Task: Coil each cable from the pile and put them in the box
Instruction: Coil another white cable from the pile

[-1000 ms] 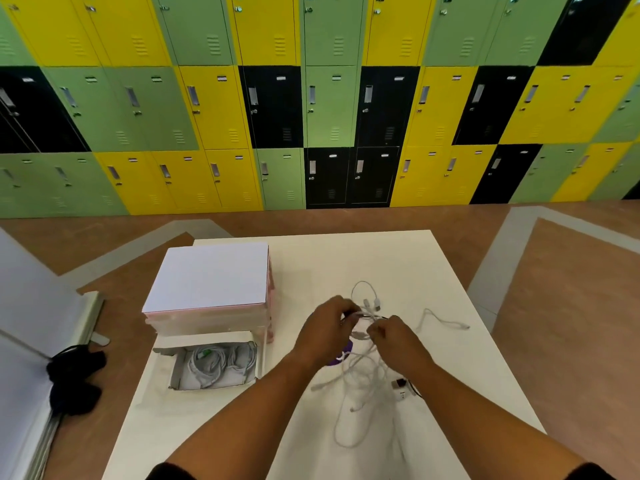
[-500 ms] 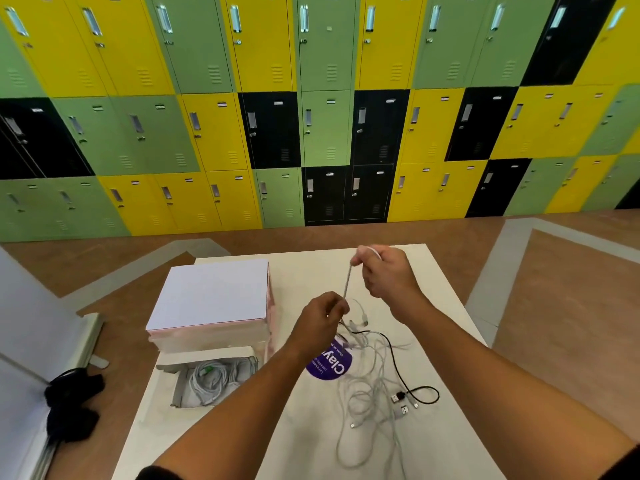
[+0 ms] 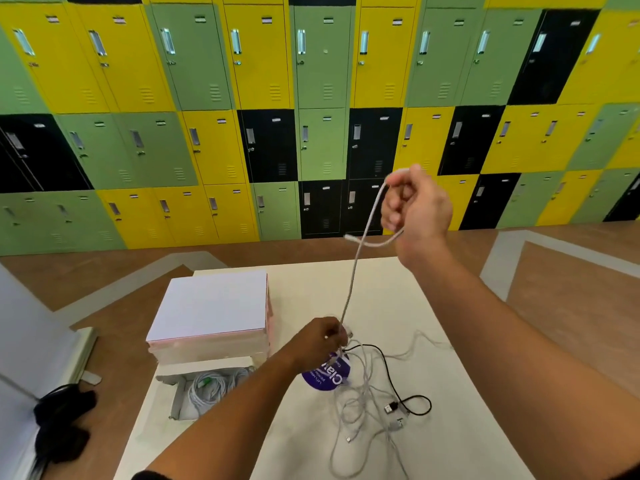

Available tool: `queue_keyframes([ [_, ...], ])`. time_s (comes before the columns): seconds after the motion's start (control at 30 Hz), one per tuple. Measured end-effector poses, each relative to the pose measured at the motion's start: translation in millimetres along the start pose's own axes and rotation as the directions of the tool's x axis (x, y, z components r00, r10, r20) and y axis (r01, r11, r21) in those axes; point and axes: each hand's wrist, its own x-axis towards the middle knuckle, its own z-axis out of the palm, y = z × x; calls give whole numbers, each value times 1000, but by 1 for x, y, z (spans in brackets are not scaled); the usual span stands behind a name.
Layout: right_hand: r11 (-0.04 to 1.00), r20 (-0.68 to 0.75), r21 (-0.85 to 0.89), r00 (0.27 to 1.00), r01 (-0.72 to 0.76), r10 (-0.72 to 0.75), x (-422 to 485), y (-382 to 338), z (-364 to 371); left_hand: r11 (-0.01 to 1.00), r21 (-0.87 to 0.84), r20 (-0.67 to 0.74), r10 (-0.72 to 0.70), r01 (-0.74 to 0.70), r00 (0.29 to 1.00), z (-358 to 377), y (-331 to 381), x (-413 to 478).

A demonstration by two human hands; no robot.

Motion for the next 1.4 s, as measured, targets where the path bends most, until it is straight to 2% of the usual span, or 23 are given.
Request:
queue_keyframes([
  [0.03,999,-16,43,1000,24,-24,4,-10,1,999,-46,-13,-6,5,1000,1,0,-1],
  [0.1,998,-33,55,999,42,-40,9,-21,-1,969,-245,-69,-32,14,997,0,7,-1],
  [0.2,985,-2,-167,999,-40,40,8,-10,-15,862,-507,-137,-56,-21,989,-7,33,1],
  [0.3,851,49,-486,965,-201,256,-2,14,-32,773,-619,-223,-4,-139,975,-19,66,4],
  [0.37,716,104,-653,908,-246,406,-11,30,-46,744,-625,-308,43,-236,950,-27,90,4],
  [0.43,636,185,-733,828,-242,529,-21,42,-57,758,-570,-388,91,-317,917,-33,108,5],
  [0.53,659,282,-691,729,-297,624,-35,49,-60,779,-506,-455,122,-369,882,-37,120,9],
  [0.6,672,307,-681,720,-291,622,-39,47,-58,798,-470,-480,127,-377,868,-36,121,11],
  [0.7,708,296,-665,787,-236,541,-37,42,-53,839,-404,-447,166,-364,879,-31,118,8],
  [0.8,841,227,-490,897,-232,379,-30,30,-41,777,-575,-236,144,-257,961,-19,111,-1],
  [0.9,921,66,-309,961,-237,269,-16,15,-35,767,-615,-121,138,-183,983,-11,100,-8],
  [1.0,949,-32,-221,974,-224,222,-8,2,-36,870,-467,-73,141,-159,987,-7,82,-11],
  [1.13,963,-191,-99,955,-251,229,-2,-4,-53,981,-191,-74,26,-40,997,-10,51,-5],
  [1.17,959,-222,-75,942,-274,252,1,-2,-58,980,-200,-78,-27,11,997,-12,45,-6],
  [1.27,909,-277,-118,893,-399,356,9,17,-81,877,-470,-55,-144,102,988,-15,41,-11],
  [1.33,795,-326,-293,837,-531,440,7,32,-97,818,-569,-86,-161,84,983,-15,44,-10],
  [1.4,613,-355,-471,773,-634,526,-1,44,-111,797,-600,-123,-177,69,977,-15,50,-8],
])
